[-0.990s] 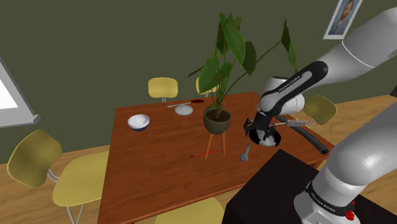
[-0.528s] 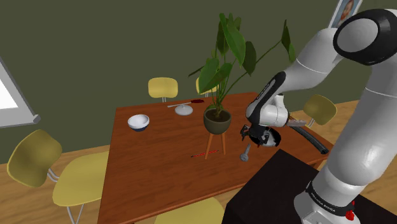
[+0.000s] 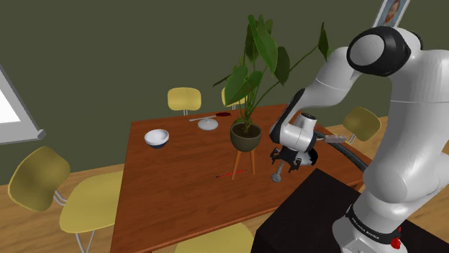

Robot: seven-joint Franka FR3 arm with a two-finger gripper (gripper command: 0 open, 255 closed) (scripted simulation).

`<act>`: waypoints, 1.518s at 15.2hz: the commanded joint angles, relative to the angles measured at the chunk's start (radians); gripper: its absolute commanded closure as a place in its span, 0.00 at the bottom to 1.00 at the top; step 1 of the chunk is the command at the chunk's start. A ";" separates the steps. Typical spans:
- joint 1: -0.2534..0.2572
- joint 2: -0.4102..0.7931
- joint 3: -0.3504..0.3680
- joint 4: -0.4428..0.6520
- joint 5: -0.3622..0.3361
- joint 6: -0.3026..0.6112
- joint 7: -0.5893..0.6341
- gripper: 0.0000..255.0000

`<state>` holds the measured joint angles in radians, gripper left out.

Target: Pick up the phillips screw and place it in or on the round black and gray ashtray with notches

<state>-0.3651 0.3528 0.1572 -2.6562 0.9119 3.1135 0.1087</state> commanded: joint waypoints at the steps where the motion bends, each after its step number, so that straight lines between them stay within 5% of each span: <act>1: -0.054 0.059 0.058 0.031 0.043 0.038 -0.050 0.00; 9: -0.056 0.059 0.060 0.031 0.040 0.039 -0.047 0.00; 10: -0.056 0.059 0.060 0.031 0.040 0.039 -0.047 1.00; 19: -0.056 0.059 0.060 0.031 0.040 0.039 -0.047 1.00; 23: 0.046 -0.027 -0.048 -0.007 -0.031 -0.026 0.037 1.00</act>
<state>-0.3501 0.3471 0.1423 -2.6560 0.9054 3.1066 0.1176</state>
